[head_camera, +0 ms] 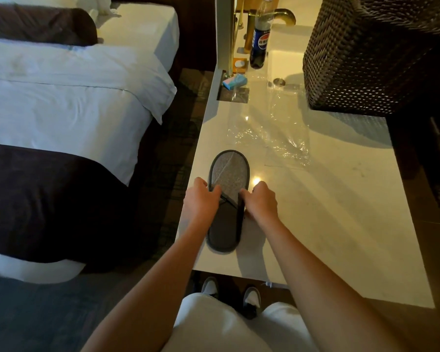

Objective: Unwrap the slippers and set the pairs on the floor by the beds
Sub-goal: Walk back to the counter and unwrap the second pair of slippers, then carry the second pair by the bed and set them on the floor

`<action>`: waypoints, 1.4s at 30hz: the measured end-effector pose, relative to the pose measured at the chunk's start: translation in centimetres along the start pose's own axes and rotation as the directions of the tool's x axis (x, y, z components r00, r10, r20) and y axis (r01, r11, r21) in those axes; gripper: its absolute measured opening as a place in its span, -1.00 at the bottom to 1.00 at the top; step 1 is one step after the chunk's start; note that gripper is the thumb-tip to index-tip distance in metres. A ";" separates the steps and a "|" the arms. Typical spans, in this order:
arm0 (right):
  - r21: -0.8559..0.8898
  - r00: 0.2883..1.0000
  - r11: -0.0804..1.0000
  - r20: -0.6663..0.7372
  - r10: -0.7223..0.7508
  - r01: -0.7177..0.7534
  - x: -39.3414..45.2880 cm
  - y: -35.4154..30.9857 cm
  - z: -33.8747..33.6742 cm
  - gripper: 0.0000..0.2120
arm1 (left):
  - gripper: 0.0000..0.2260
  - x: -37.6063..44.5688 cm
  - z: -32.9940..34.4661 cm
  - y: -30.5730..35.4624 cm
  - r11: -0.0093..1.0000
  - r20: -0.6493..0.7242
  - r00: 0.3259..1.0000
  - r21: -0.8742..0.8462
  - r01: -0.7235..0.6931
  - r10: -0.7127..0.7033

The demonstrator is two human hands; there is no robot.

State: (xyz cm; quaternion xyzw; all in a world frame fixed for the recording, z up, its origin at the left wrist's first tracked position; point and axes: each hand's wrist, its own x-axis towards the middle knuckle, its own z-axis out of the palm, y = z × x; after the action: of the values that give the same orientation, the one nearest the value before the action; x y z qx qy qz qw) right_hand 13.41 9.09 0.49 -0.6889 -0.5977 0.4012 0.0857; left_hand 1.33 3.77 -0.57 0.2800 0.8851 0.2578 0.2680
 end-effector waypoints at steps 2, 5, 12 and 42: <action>-0.055 1.000 0.998 -0.025 0.010 -0.011 -0.3 -0.5 0.5 -0.59 | -0.73 -0.2 0.6 0.0 0.997 -0.005 1.000 0.081 -0.019 0.019; -0.088 0.999 0.996 -0.046 -0.002 -0.002 -0.3 -0.6 1.0 -0.55 | -0.74 -0.2 0.8 0.2 0.994 -0.004 1.000 0.107 0.012 -0.012; 0.072 0.999 0.997 -0.013 0.039 -0.038 0.3 0.9 1.1 -0.63 | -0.73 0.5 0.5 0.3 0.991 0.103 0.991 -0.094 0.095 -0.085; 0.494 0.911 0.869 0.356 -0.207 0.004 -8.6 0.8 1.3 -0.79 | -0.80 -7.0 -6.7 -8.1 0.703 0.144 0.984 -0.689 0.175 -0.104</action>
State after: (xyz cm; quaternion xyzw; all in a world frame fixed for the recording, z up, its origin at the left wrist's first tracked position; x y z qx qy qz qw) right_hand 13.49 0.73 3.03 -0.5149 -0.5207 0.6634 0.1539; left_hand -0.77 -8.44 1.69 0.1021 0.7269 0.5385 0.4138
